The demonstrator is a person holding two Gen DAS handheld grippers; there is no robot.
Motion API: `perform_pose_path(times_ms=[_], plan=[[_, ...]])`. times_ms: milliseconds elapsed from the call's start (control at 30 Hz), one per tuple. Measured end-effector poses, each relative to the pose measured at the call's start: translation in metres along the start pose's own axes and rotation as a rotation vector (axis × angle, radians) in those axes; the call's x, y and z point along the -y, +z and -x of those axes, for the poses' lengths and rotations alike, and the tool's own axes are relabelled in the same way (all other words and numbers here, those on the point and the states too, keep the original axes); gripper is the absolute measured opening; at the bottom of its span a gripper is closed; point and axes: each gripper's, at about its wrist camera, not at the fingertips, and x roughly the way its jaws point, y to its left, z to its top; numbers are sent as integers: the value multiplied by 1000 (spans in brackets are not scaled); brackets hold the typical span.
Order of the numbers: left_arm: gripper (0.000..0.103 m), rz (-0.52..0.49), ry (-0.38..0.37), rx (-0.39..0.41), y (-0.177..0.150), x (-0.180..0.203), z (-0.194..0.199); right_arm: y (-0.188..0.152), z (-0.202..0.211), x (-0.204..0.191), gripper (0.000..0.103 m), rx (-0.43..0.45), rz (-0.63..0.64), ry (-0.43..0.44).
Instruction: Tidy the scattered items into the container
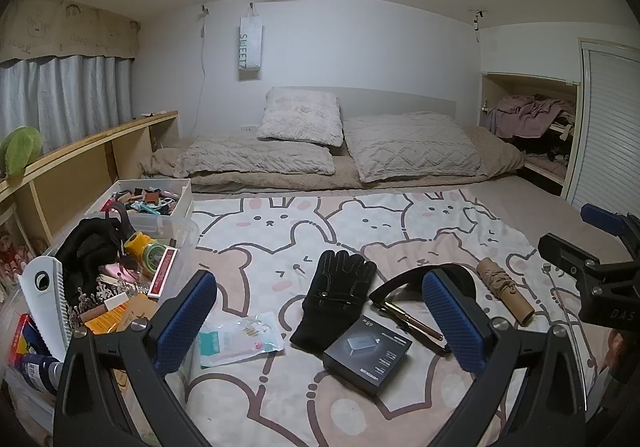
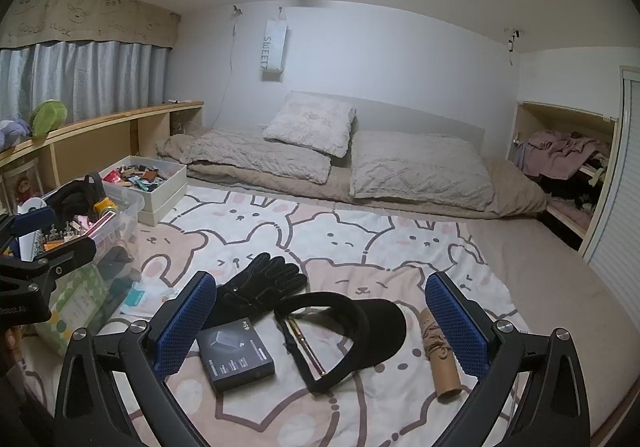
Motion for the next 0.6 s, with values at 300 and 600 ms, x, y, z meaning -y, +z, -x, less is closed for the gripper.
perform_pose_path(times_ms=[300, 600], plan=[[103, 15, 5, -17, -11, 4, -9, -5, -7, 8, 103, -10, -13, -13], [103, 60, 42, -26, -13, -18, -19, -11, -17, 34, 103, -4, -75, -29]])
